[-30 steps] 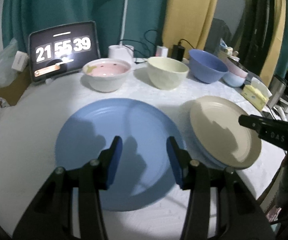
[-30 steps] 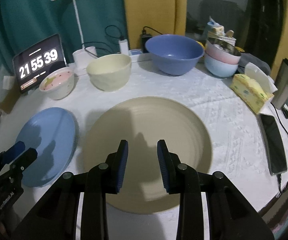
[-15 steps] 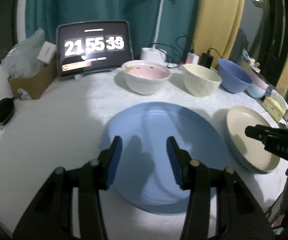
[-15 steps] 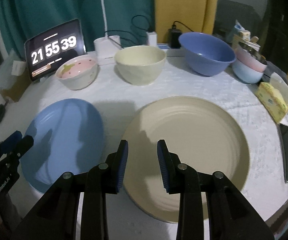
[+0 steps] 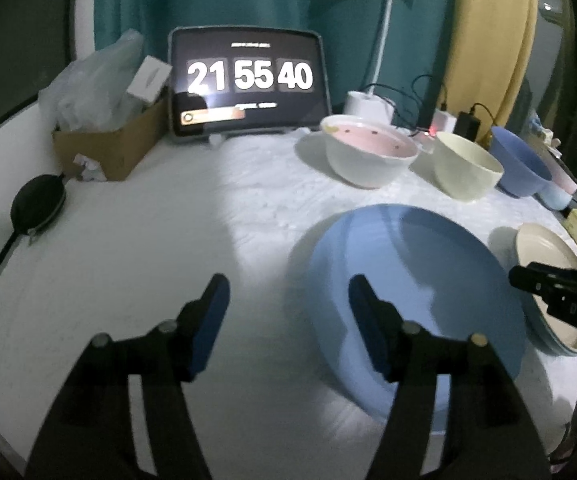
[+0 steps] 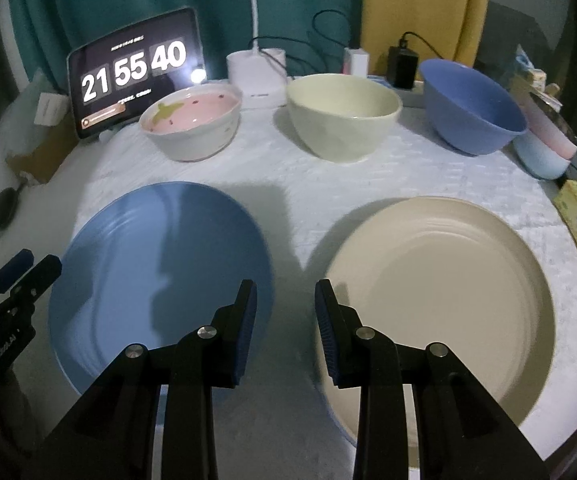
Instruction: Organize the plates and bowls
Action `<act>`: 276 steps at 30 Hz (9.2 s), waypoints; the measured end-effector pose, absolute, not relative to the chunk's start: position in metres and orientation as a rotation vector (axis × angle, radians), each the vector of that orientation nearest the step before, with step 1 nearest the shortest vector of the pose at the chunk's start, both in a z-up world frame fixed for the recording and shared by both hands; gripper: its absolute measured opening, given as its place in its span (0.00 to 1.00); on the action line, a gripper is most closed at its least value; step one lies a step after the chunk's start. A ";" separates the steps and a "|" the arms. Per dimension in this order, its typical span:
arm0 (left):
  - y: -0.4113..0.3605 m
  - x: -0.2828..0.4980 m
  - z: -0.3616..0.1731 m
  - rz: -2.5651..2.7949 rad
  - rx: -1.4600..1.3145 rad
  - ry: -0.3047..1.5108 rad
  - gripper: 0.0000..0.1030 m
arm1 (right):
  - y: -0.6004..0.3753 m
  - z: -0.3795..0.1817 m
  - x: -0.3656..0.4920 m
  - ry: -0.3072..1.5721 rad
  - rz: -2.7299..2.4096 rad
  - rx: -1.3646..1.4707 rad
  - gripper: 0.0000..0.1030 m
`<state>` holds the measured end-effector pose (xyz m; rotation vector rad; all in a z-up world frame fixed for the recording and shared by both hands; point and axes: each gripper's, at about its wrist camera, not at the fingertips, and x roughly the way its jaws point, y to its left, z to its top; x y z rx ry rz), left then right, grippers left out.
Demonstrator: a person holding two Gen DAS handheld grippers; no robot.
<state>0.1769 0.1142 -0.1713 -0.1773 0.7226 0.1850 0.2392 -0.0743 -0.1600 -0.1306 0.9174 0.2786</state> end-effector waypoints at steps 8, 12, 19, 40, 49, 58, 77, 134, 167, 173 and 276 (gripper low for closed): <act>0.118 0.186 -0.184 0.166 -0.176 0.784 0.62 | -0.062 -0.173 0.250 0.950 0.287 -0.136 0.31; 0.118 0.192 -0.190 0.158 -0.177 0.816 0.62 | -0.057 -0.180 0.255 0.971 0.296 -0.133 0.31; 0.115 0.201 -0.196 0.151 -0.163 0.870 0.61 | -0.054 -0.185 0.256 0.980 0.308 -0.139 0.31; 0.096 0.196 -0.192 0.097 -0.143 0.864 0.41 | -0.053 -0.178 0.242 0.952 0.363 -0.159 0.23; 0.088 0.188 -0.184 0.093 -0.134 0.835 0.41 | -0.060 -0.167 0.235 0.922 0.362 -0.143 0.23; 0.076 0.181 -0.175 0.081 -0.121 0.816 0.41 | -0.073 -0.156 0.228 0.896 0.351 -0.122 0.23; 0.038 0.175 -0.159 0.060 -0.067 0.802 0.41 | -0.114 -0.144 0.220 0.857 0.335 -0.061 0.23; -0.125 0.244 -0.166 -0.123 0.098 0.881 0.41 | -0.275 -0.148 0.247 0.833 0.117 0.102 0.23; -0.122 0.266 -0.187 -0.142 -0.032 0.940 0.47 | -0.298 -0.168 0.254 0.882 0.098 0.199 0.46; -0.118 0.271 -0.190 -0.145 -0.100 0.926 0.47 | -0.298 -0.171 0.258 0.896 0.148 0.242 0.47; 0.075 0.230 -0.188 0.087 -0.221 0.868 0.46 | -0.084 -0.170 0.285 0.957 0.398 0.049 0.50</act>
